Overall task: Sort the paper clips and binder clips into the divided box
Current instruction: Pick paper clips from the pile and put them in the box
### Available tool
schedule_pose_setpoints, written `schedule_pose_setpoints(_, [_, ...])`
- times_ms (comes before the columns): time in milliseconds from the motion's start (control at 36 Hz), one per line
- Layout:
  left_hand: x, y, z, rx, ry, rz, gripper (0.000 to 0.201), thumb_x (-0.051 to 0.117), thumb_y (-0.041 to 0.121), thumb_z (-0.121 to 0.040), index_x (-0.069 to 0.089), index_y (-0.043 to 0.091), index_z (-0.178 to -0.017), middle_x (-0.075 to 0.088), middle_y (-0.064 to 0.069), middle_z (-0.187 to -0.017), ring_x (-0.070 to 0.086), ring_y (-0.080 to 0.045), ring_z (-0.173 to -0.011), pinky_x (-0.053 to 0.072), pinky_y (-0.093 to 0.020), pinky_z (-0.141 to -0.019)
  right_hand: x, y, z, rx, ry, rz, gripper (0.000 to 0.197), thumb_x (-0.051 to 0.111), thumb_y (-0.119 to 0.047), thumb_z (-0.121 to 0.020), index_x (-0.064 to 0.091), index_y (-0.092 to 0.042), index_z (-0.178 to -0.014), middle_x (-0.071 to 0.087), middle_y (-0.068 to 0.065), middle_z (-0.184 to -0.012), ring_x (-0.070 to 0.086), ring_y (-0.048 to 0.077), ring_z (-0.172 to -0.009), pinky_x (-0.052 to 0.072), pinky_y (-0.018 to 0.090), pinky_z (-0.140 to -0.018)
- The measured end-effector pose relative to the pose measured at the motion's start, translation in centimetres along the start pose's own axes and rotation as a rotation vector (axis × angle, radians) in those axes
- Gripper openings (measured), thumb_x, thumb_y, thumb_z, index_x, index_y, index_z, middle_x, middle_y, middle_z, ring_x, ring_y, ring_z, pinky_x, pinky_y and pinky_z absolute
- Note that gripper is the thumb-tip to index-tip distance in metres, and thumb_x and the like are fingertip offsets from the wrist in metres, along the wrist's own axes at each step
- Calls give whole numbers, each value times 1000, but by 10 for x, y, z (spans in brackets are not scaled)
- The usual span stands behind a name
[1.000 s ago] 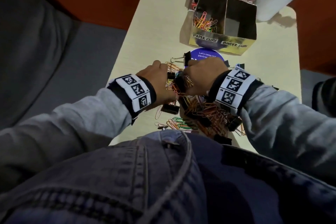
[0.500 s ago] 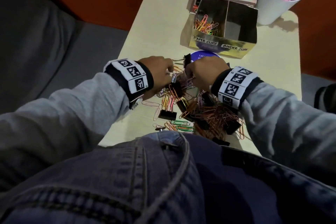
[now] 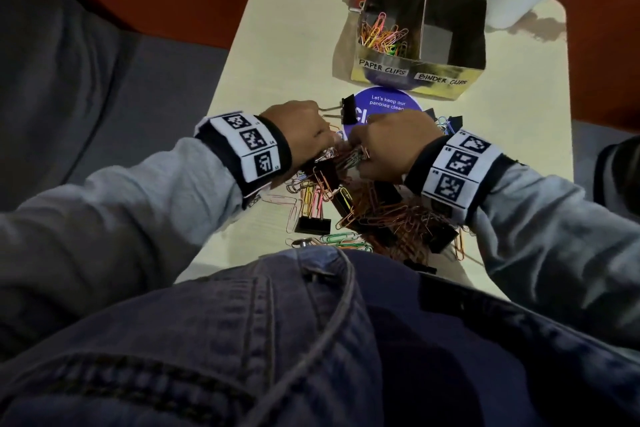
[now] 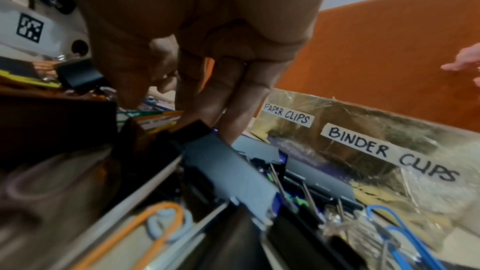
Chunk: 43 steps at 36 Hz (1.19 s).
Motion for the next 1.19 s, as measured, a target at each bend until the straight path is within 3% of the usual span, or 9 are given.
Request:
schedule_pose_setpoints(111, [0, 5, -8, -28, -82, -161, 34, 64, 50, -80, 59, 17, -78, 56, -1, -73, 55, -25, -75, 38, -28, -61, 3, -4, 4, 45, 30, 19, 73, 52, -73, -74, 50, -21, -126, 59, 8, -119, 61, 32, -102, 39, 34, -73])
schedule_pose_setpoints(306, [1, 17, -8, 13, 20, -184, 84, 76, 67, -54, 47, 23, -118, 48, -1, -112, 52, -25, -103, 37, -33, -70, 3, 4, 6, 177, 18, -23, 77, 57, -74, -69, 57, -12, -115, 61, 10, -112, 62, 31, -100, 39, 33, -70])
schedule_pose_setpoints(389, [9, 26, -9, 49, 38, -227, 85, 76, 61, -59, 44, 19, -125, 45, -5, -122, 49, -27, -111, 35, -34, -71, 1, 2, 4, 158, -5, -7, 51, 60, -56, -78, 62, -15, -109, 64, 9, -110, 63, 30, -99, 43, 34, -73])
schedule_pose_setpoints(528, [9, 32, -15, 122, 33, -175, 55, 67, 33, -79, 47, 14, -127, 45, -11, -129, 54, -31, -110, 45, -36, -80, 4, -2, 4, 130, -3, 0, 27, 45, -26, -94, 59, -13, -113, 64, 12, -115, 61, 33, -105, 46, 38, -82])
schedule_pose_setpoints(750, [17, 33, -17, 140, 6, -232, 35, 46, 11, -94, 43, 7, -129, 45, -15, -129, 55, -35, -106, 44, -39, -81, 6, 10, 0, 140, -2, -67, 26, 49, -31, -91, 61, -17, -110, 65, 13, -108, 61, 33, -100, 39, 34, -71])
schedule_pose_setpoints(944, [21, 28, -13, 107, -25, -136, 27, 44, 7, -95, 40, 7, -122, 47, -17, -116, 56, -32, -84, 47, -38, -71, -30, 50, 6, 254, 139, -456, 12, 57, -24, -90, 60, -21, -79, 67, 5, -95, 58, 22, -80, 36, 23, -65])
schedule_pose_setpoints(1028, [18, 23, -14, 36, -30, -22, 23, 44, 5, -94, 42, 10, -117, 51, -14, -106, 51, -25, -73, 41, -34, -62, -67, 70, 0, 304, 287, -548, 6, 59, -17, -89, 65, -17, -90, 60, 2, -82, 59, 19, -81, 39, 24, -68])
schedule_pose_setpoints(1111, [11, 21, -18, -7, -50, 114, 20, 37, 2, -96, 45, 6, -113, 52, -15, -103, 46, -24, -76, 34, -31, -62, -103, 90, -14, 320, 426, -565, 14, 60, -14, -88, 66, -11, -101, 66, 6, -93, 62, 20, -85, 51, 33, -80])
schedule_pose_setpoints(1194, [6, 19, -20, -23, -56, 213, 23, 33, 3, -98, 44, 3, -118, 45, -12, -98, 41, -23, -82, 28, -27, -65, -124, 100, -34, 382, 453, -495, 26, 54, -25, -88, 62, -15, -110, 66, 11, -111, 62, 29, -100, 49, 40, -88])
Point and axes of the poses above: each hand's wrist, its own z-axis away from the middle knuckle, its own x-axis out of the palm, y = z × x, the point moved 4 cm from there along -z, towards the middle knuckle
